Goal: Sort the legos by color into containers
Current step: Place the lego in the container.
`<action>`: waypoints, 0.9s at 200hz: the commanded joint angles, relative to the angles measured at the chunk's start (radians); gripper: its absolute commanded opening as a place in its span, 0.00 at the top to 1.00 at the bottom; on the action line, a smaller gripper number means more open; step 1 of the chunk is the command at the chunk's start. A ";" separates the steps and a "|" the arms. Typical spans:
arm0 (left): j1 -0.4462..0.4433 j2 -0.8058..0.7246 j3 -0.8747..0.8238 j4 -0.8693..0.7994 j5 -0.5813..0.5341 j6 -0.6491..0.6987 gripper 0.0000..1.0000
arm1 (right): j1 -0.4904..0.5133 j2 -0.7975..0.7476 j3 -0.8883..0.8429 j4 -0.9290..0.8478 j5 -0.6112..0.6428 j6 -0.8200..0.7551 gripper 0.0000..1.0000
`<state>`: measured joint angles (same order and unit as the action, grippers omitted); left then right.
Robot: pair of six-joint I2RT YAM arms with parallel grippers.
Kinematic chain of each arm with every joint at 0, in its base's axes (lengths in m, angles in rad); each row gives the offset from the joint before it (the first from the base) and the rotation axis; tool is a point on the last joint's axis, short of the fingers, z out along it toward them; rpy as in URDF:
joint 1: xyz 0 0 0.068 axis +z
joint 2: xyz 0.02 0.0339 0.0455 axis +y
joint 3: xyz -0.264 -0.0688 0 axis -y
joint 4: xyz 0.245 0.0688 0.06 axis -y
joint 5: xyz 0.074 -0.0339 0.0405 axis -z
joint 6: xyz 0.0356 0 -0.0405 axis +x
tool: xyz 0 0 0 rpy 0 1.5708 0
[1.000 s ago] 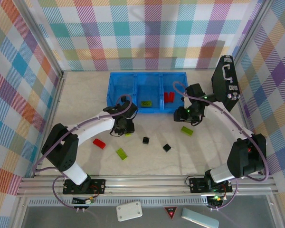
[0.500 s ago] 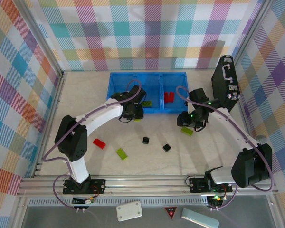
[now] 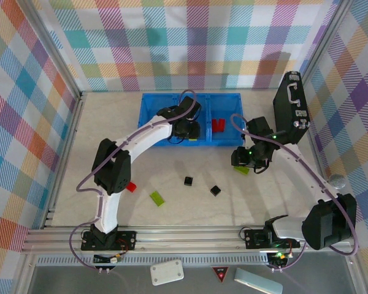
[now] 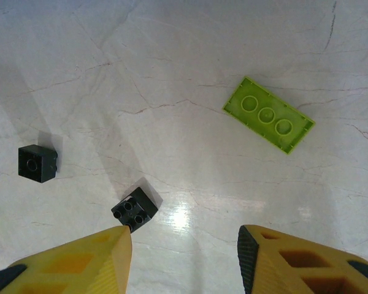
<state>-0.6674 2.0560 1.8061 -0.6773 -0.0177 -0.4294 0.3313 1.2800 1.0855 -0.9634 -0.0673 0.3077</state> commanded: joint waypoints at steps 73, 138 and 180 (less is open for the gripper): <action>0.057 0.200 0.172 0.099 0.149 -0.027 0.65 | 0.007 -0.085 -0.019 -0.079 0.033 0.013 0.49; 0.094 0.253 0.174 0.174 0.257 -0.034 0.65 | 0.006 -0.099 -0.031 -0.086 0.029 0.013 0.49; 0.101 0.279 0.172 0.189 0.283 -0.036 0.62 | 0.006 -0.100 -0.036 -0.081 0.024 0.015 0.49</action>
<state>-0.5732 2.3116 1.9495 -0.5156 0.2214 -0.4561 0.3317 1.1957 1.0584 -1.0256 -0.0380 0.3077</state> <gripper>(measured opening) 0.368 0.510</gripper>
